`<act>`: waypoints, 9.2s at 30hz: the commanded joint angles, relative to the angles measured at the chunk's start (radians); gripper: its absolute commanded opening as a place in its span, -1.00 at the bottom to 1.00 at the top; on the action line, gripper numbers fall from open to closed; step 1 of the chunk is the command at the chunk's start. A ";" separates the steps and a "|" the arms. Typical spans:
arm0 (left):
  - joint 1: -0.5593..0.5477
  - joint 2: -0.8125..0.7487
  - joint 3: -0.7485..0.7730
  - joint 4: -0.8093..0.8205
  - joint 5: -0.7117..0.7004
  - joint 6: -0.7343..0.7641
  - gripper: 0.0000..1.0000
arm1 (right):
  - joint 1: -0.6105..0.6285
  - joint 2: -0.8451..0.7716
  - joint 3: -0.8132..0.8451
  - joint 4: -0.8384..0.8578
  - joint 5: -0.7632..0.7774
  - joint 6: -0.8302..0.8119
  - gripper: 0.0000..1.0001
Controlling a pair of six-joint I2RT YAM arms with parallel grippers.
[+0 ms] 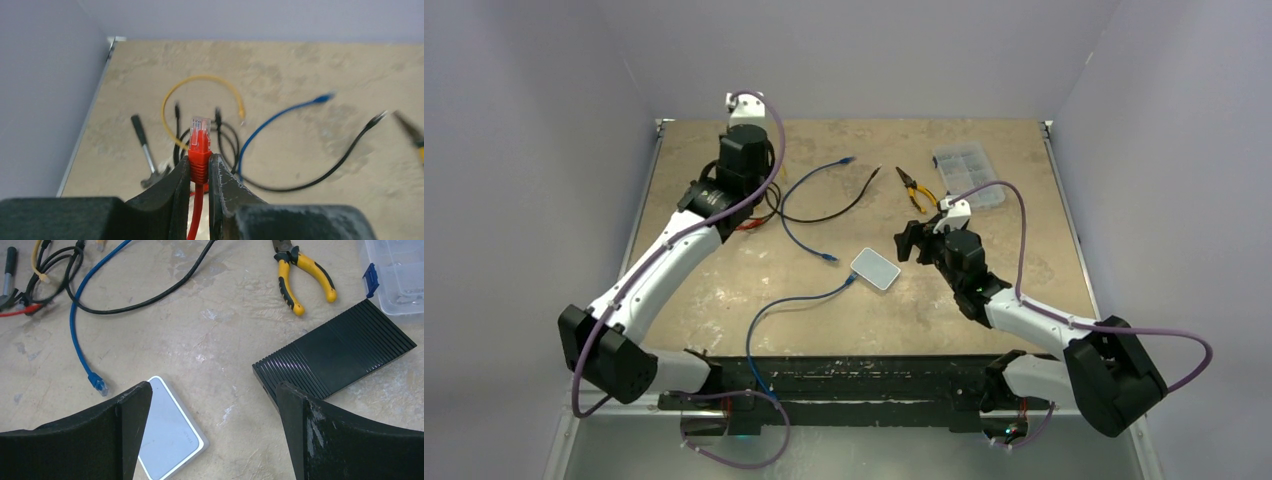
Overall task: Insert the plug into the switch port
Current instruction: Pick up the connector from the center of the board.
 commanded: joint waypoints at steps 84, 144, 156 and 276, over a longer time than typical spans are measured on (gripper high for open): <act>-0.098 -0.080 -0.741 0.602 1.015 -0.028 -0.99 | -0.001 0.122 0.030 0.332 -0.748 -0.096 0.82; -0.347 -0.212 -0.827 0.604 0.872 0.356 -1.00 | -0.001 0.275 0.060 0.472 -1.099 -0.078 -0.36; -0.358 -0.191 -0.812 0.606 0.888 0.365 -1.00 | -0.001 0.289 0.061 0.498 -1.132 -0.066 -0.35; -0.151 -0.296 -1.034 1.152 1.324 -0.010 -1.00 | -0.001 0.050 0.085 0.342 -1.288 -0.281 -1.00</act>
